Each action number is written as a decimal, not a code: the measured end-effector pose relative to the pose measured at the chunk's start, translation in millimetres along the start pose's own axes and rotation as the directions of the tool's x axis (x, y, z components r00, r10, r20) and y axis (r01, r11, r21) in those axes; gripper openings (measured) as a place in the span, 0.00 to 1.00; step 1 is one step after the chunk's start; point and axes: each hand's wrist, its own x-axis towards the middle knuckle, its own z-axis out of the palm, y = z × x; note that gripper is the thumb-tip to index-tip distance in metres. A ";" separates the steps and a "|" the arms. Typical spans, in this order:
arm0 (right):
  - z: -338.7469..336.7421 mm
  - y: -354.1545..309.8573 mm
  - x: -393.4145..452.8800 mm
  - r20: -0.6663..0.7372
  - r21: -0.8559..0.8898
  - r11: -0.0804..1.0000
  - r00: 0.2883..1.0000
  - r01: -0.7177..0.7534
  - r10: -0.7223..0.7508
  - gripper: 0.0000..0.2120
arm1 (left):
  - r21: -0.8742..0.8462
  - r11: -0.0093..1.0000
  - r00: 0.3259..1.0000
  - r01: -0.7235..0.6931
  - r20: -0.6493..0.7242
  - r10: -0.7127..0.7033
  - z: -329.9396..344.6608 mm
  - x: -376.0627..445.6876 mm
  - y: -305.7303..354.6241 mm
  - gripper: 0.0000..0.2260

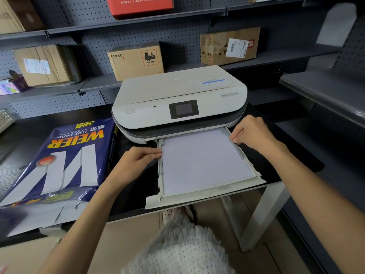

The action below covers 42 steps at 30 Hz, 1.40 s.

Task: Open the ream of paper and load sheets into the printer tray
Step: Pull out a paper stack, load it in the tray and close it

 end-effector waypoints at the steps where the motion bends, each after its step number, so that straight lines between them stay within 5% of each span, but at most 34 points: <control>1: 0.5 -0.6 -0.1 -0.005 0.001 1.000 1.000 -0.004 0.004 0.14 | 0.005 1.000 1.000 0.002 -0.005 -0.002 0.4 0.3 0.2 0.14; 24: 16.9 -6.5 3.7 -0.072 -0.222 0.975 0.997 0.008 -0.025 0.11 | 0.123 0.992 1.000 -0.022 0.000 0.022 0.9 -2.2 0.1 0.15; 29: 14.1 1.4 -8.8 -0.033 -0.226 0.967 0.991 0.116 -0.126 0.12 | 0.161 0.981 0.992 -0.110 -0.046 0.119 0.0 -8.2 0.6 0.16; 38: 12.6 8.8 -44.7 -0.068 0.053 0.916 0.916 0.398 -0.395 0.04 | 0.232 0.927 0.941 -0.295 -0.098 0.324 4.8 -41.1 6.6 0.10; 42: 17.0 6.8 -91.2 0.098 -0.014 0.845 0.842 0.535 -0.531 0.16 | 0.235 0.906 0.932 -0.352 0.003 0.362 20.0 -70.8 7.8 0.09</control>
